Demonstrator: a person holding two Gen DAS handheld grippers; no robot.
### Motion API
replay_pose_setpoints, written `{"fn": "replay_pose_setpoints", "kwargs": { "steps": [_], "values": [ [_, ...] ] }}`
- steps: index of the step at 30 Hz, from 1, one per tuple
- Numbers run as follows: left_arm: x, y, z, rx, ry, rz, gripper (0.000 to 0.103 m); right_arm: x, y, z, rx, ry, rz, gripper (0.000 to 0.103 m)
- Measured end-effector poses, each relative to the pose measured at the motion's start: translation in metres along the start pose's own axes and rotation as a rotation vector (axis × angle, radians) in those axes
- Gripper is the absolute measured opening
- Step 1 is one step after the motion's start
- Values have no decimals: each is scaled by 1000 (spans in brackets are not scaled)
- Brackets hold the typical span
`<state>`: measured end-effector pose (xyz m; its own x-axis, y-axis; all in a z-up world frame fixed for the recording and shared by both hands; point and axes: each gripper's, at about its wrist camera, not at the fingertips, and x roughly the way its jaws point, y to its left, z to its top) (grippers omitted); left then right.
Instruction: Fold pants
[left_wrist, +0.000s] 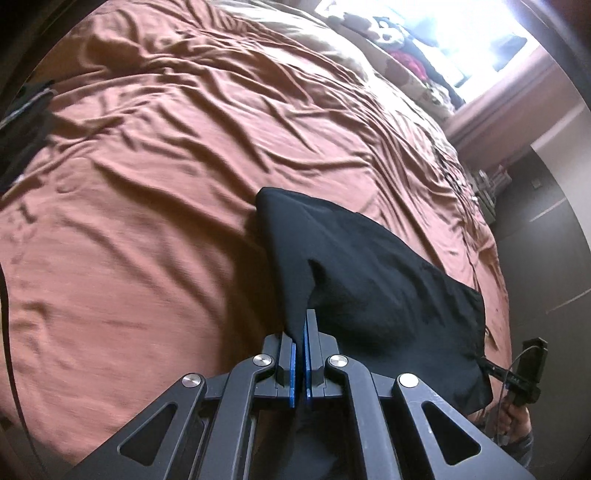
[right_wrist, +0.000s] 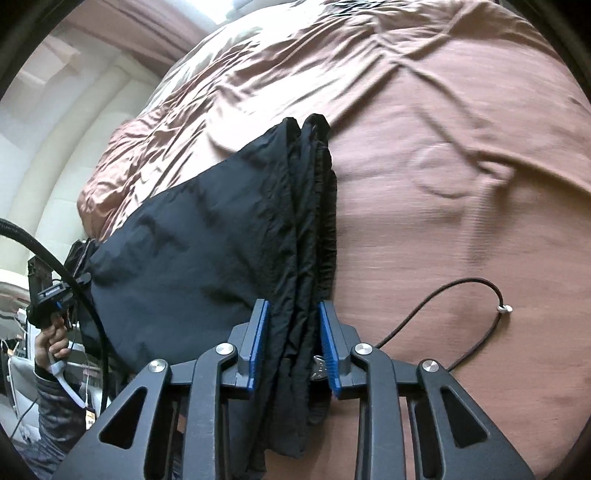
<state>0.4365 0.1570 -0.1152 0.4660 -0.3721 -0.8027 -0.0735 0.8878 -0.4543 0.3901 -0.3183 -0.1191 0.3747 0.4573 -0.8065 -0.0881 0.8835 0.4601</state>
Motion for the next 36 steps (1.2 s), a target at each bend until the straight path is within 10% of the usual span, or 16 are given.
{"fn": "replay_pose_setpoints", "kwargs": {
  "steps": [13,21,36],
  "values": [
    [10,55,8,-55,41,39,4,39,17,8,-7,21,-35,25],
    [1,75,-19,-109,35,41,49,45,17,8,-26,1,-59,25],
    [-16,103,-86,-186,19,-24,48,42,27,3,-38,-10,-64,25]
  ]
}}
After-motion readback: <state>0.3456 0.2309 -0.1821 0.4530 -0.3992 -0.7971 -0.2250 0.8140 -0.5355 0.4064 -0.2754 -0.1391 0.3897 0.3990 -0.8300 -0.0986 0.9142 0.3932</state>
